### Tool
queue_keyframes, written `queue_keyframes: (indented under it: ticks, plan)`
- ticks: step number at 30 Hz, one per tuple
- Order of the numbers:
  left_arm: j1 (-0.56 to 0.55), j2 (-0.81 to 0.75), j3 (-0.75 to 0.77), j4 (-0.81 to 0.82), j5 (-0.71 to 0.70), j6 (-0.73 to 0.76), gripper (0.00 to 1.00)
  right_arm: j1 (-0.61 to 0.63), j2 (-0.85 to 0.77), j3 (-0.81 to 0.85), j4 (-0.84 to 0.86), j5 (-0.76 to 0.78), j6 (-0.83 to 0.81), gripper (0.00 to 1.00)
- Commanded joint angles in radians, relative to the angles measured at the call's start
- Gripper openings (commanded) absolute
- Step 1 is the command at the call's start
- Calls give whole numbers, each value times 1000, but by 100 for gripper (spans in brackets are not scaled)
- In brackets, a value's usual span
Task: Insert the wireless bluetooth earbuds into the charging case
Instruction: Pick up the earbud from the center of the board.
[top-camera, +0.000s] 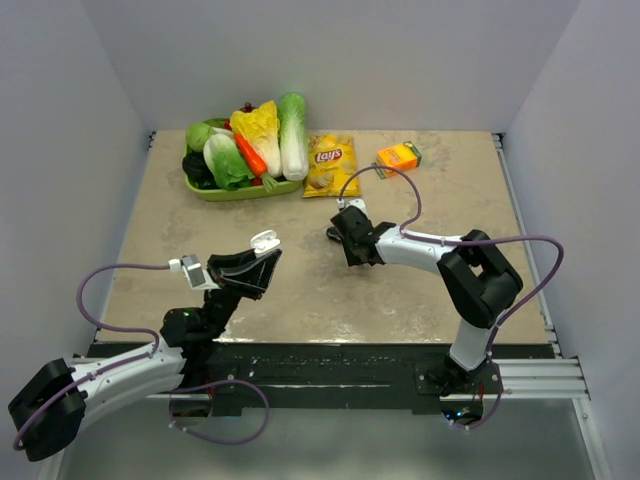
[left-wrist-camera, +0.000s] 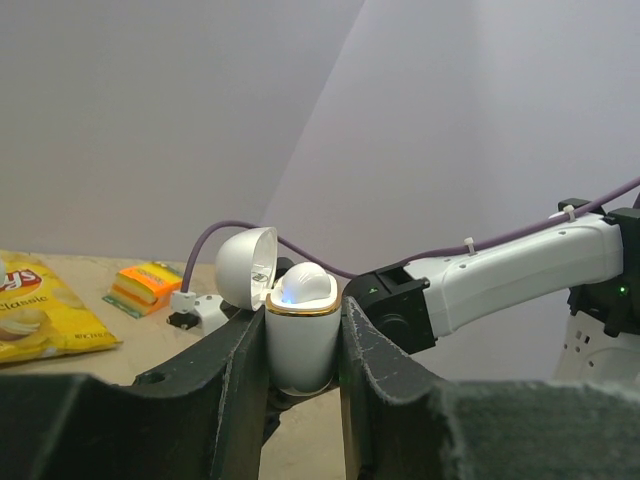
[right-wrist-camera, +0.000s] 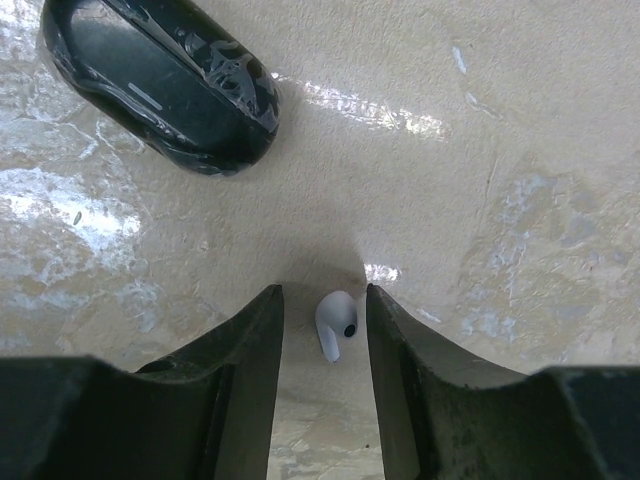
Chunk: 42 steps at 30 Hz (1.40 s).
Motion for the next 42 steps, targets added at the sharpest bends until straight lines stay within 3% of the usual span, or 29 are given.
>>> queue_keyframes:
  ticks: [1,15,23,42]
  plan:
    - [-5,3,-249,102,11,-9,0,-4,22,14,9,-15,-12,42]
    - [-5,-5,-258,104,11,-12,0,-4,25,-11,3,-62,22,41]
    - [-5,20,-260,133,22,-26,0,-11,15,-49,16,-171,74,42]
    - [-5,81,-269,207,26,-40,0,-11,-25,-71,-56,-162,52,41]
